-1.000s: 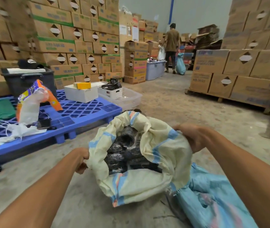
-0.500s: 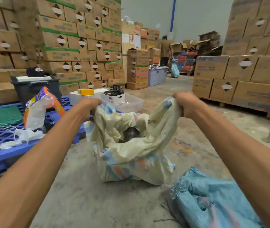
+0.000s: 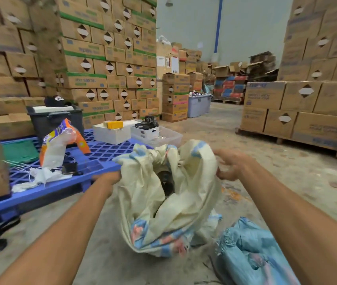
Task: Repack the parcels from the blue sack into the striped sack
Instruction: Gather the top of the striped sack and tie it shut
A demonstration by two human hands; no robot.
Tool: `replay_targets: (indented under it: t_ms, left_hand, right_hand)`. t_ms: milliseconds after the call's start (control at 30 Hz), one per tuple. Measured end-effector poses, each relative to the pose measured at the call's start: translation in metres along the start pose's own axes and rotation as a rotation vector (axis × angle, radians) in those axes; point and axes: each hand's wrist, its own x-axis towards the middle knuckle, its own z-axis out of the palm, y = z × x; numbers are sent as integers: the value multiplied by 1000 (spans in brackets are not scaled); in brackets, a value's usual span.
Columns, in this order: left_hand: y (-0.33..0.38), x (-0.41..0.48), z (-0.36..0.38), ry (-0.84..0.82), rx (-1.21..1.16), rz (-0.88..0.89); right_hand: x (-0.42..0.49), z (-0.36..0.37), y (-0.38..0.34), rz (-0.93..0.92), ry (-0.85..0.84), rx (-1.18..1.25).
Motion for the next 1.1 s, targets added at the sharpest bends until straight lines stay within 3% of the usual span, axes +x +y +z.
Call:
replay_targets:
  t_ms: [100,233,300,400,500,633,733,833,900,967,1000,1033,1067,1100]
  left_hand:
    - [-11,-12,8,-435,-220,-270]
    - [-4,-24,25,-607,-277,-195]
    - [7,-26,30,-609,-246,-211]
    - [28,-38,34,-444,-40,-234]
    - [56,-53,33,-198,82,-54]
    - [103,-72,20,-157,20,84]
    - [158,-116,3,-77,-89,370]
    - [208,-159,-12,27,-191,728]
    - [210,-170,-5,101,-173,933]
    - [211,-181,-16,223,-69,933]
    - [217,-183,-28,408,10,919]
    - [220,-190,-38,374,30,783]
    - [216,-189,-38,222,25,646]
    - [215,-185,-44,74,25,644]
  right_hand:
    - [18,-18,27,225,-70,-144]
    - [30,-21,28,202,-199,-273]
    - [30,-17,21,182,-236,-275]
    - [25,-9,12,159,-158,-280]
    - [18,-4,6,46,-4,-333]
    - [-11,4,-29,-136,69,-339]
    - [-48,8,-79,-425,196,-141]
    - [-109,9,-140,-931,319,108]
    - [-141,8,-165,-1193,396,135]
    - [-158,8,-169,-1200,384,83]
    - [-164,7,-166,-1128,337,16]
    - [-171,9,-161,-1034,288,-39]
    - [-175,9,-156,-941,249,-91]
    - [-177,11,-152,-866,218,-137]
